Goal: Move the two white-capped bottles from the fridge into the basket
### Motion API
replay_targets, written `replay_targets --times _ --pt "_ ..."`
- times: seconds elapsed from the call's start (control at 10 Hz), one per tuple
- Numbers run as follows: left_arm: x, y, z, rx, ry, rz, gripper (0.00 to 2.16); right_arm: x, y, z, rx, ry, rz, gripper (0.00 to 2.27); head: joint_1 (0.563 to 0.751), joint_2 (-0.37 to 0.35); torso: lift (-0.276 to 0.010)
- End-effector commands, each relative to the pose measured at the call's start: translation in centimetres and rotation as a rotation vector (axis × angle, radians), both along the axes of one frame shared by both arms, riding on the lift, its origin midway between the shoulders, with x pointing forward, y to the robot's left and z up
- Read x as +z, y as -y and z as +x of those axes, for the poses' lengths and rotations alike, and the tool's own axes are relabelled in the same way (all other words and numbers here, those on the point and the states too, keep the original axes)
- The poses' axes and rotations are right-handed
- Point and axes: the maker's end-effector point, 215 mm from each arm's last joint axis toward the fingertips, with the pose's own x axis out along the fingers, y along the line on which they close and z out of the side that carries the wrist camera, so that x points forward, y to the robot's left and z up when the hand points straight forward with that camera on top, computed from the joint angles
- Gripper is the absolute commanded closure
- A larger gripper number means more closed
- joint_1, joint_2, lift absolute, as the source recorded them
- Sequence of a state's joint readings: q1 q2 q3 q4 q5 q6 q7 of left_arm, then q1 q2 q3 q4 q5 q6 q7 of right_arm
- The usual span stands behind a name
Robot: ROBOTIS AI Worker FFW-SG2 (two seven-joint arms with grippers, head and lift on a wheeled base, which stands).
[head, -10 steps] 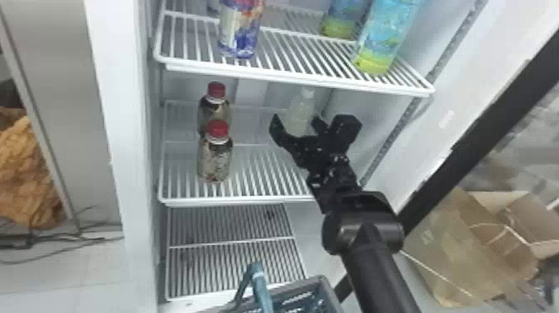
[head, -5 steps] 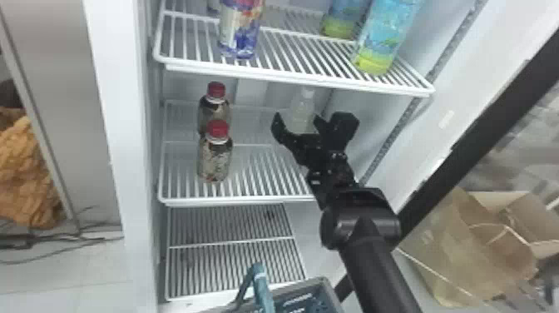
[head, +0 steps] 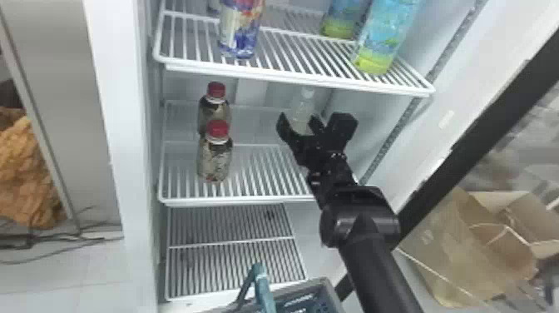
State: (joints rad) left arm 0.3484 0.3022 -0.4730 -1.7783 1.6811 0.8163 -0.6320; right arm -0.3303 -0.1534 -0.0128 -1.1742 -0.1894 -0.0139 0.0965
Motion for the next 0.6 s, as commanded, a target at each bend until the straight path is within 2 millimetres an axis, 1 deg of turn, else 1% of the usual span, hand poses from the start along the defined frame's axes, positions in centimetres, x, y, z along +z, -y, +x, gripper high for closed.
replay_targets --times 0.0,0.2,0.4,0.5 --pt "0.1 0.1 0.0 -0.002 0.002 -0.001 1.12 0.0 -0.2 0.1 0.004 -0.003 0.005 0.75 0.695 -0.350 -0.260" --pt "0.1 0.1 -0.1 -0.007 0.001 -0.002 1.12 0.3 -0.4 0.3 0.010 0.002 0.010 0.76 0.695 -0.350 -0.260" --pt "0.0 0.2 -0.2 -0.009 0.000 -0.001 1.12 1.0 -0.7 0.2 0.017 0.016 0.011 0.76 0.695 -0.350 -0.260" --pt "0.1 0.1 -0.2 -0.006 -0.001 -0.002 1.12 1.8 -0.9 0.2 0.026 0.031 0.011 0.76 0.695 -0.350 -0.260"
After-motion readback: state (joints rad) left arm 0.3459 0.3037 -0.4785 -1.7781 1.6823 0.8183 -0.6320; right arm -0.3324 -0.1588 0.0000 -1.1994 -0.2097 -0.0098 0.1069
